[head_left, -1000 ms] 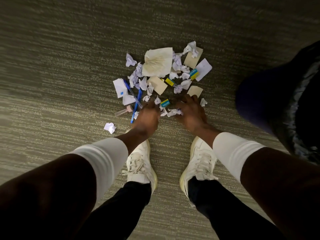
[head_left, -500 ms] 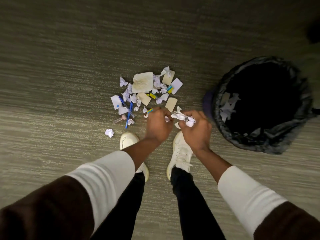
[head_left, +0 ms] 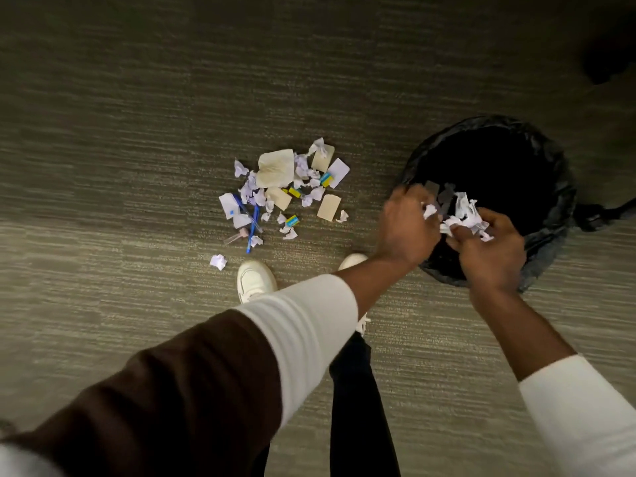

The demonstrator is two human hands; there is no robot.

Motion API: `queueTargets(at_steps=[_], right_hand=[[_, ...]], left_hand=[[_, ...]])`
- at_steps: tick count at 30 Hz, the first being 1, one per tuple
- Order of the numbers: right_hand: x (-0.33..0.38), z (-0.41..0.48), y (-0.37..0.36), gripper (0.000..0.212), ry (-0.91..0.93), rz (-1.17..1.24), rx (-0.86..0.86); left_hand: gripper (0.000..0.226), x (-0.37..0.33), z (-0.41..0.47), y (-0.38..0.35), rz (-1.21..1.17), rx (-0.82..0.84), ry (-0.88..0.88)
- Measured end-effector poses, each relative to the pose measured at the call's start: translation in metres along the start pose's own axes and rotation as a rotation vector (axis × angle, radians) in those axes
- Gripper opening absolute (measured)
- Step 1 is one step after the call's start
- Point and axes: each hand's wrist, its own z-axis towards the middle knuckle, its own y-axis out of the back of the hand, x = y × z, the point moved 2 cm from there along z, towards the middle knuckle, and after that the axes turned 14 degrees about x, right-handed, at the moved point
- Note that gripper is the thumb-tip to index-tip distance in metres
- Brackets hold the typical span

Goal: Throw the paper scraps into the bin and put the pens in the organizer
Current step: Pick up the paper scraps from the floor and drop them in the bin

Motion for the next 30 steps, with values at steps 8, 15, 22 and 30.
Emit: queueTargets(at_steps=[8,15,22,30], right_hand=[[0.005,0.0,-0.007,0.034,0.063,0.02,0.04],[0.042,-0.019,-0.063,0.024,0.411,-0.03,0.295],[0.072,-0.007,-0.15,0.041,0.46,-0.438,0.5],[0.046,0.076,-0.28,0.1,0.383,-0.849,0.629]], left_hand=[[0.056,-0.004,-0.003,-0.006,0.074,0.134,-0.017],[0.024,0.062,-0.006,0.05,0.167,-0.045,0.138],[0.022,0.154,0.002,0.109,0.31,-0.082,0.301],[0.077,0.264,0.059,0.142,0.577,-0.019,0.372]])
